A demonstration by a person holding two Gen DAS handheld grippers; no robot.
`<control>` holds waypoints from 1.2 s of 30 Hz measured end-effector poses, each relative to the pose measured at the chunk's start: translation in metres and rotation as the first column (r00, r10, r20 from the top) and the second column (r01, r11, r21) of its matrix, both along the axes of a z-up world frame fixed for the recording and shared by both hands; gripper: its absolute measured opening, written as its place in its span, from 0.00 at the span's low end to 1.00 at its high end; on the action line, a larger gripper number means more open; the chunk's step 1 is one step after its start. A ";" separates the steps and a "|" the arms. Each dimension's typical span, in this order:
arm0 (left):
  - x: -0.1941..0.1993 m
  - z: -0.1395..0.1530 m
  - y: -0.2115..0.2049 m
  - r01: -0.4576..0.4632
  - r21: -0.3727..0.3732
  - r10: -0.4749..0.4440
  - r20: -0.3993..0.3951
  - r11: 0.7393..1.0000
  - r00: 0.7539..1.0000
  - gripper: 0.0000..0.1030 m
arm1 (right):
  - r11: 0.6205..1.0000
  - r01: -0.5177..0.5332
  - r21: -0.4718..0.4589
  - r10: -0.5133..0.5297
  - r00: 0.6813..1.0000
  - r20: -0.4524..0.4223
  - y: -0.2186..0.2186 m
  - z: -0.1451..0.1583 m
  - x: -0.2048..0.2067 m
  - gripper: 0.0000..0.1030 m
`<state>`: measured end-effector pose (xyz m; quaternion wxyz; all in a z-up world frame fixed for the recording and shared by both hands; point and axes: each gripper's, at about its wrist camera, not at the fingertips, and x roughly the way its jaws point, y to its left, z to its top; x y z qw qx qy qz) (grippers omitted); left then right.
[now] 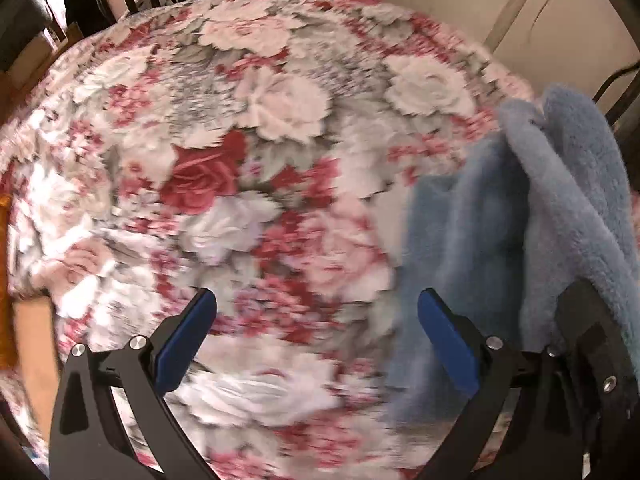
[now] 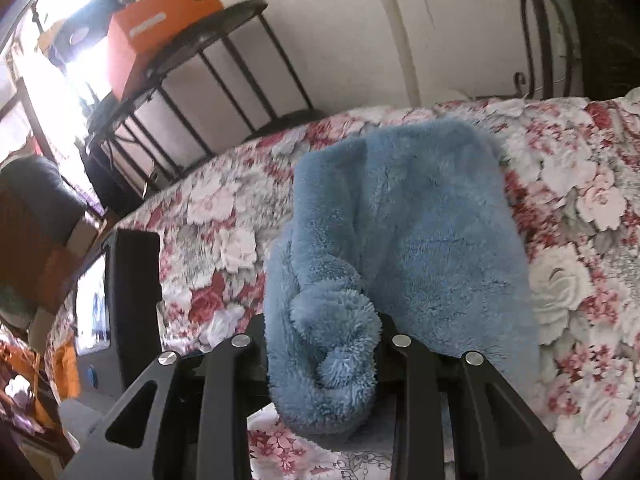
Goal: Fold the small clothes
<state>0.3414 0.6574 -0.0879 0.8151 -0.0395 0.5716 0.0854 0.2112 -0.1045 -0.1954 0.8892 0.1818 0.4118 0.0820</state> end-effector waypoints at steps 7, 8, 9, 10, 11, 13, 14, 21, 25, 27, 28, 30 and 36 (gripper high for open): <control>0.001 -0.012 0.046 -0.148 -0.048 0.146 -0.034 0.988 0.989 0.95 | 0.982 -0.098 -0.164 0.078 0.990 -0.121 0.027 -0.039 0.006 0.38; 0.000 -0.010 0.048 -0.153 -0.057 0.152 -0.025 0.987 0.988 0.95 | 0.971 -0.127 -0.203 0.102 0.986 -0.130 0.034 -0.042 0.006 0.40; 0.000 -0.007 0.047 -0.149 -0.065 0.149 -0.016 0.987 0.989 0.95 | 0.957 -0.163 -0.239 0.133 0.982 -0.136 0.043 -0.044 0.004 0.46; 0.000 -0.003 0.044 -0.136 -0.072 0.136 -0.005 0.988 0.991 0.95 | 0.950 -0.186 -0.251 0.155 0.978 -0.137 0.047 -0.046 0.002 0.57; 0.000 0.001 0.039 -0.120 -0.073 0.120 0.007 0.990 0.993 0.95 | 0.942 -0.213 -0.260 0.181 0.973 -0.141 0.051 -0.047 0.000 0.62; 0.000 0.009 0.029 -0.086 -0.054 0.088 0.032 0.995 0.996 0.95 | 0.914 -0.261 -0.311 0.228 0.964 -0.137 0.059 -0.045 -0.004 0.67; -0.001 0.012 0.026 -0.077 -0.036 0.079 0.042 0.996 0.996 0.95 | 0.904 -0.271 -0.331 0.240 0.962 -0.132 0.060 -0.043 -0.007 0.67; -0.006 0.024 0.027 -0.109 -0.058 0.113 0.062 0.992 0.992 0.95 | 0.945 -0.268 -0.185 0.250 0.961 -0.114 0.019 -0.009 -0.015 0.65; -0.006 0.033 0.023 -0.105 -0.099 0.114 0.083 0.989 0.990 0.95 | 0.956 -0.253 -0.146 0.242 0.966 -0.090 -0.005 0.010 -0.022 0.63; -0.008 0.043 0.013 -0.079 -0.139 0.095 0.113 0.987 0.989 0.95 | 0.965 -0.246 -0.095 0.239 0.968 -0.073 -0.018 0.019 -0.026 0.56; -0.009 0.046 0.008 -0.064 -0.146 0.083 0.125 0.987 0.989 0.95 | 0.970 -0.238 -0.055 0.234 0.970 -0.066 -0.027 0.025 -0.028 0.50; -0.010 0.053 -0.005 -0.022 -0.143 0.044 0.150 0.989 0.988 0.96 | 0.976 -0.216 -0.012 0.215 0.975 -0.050 -0.039 0.031 -0.029 0.29; -0.010 0.042 -0.047 0.111 -0.011 -0.110 0.102 0.994 0.989 0.96 | 0.996 -0.081 -0.029 0.077 0.992 -0.104 -0.071 0.018 -0.023 0.08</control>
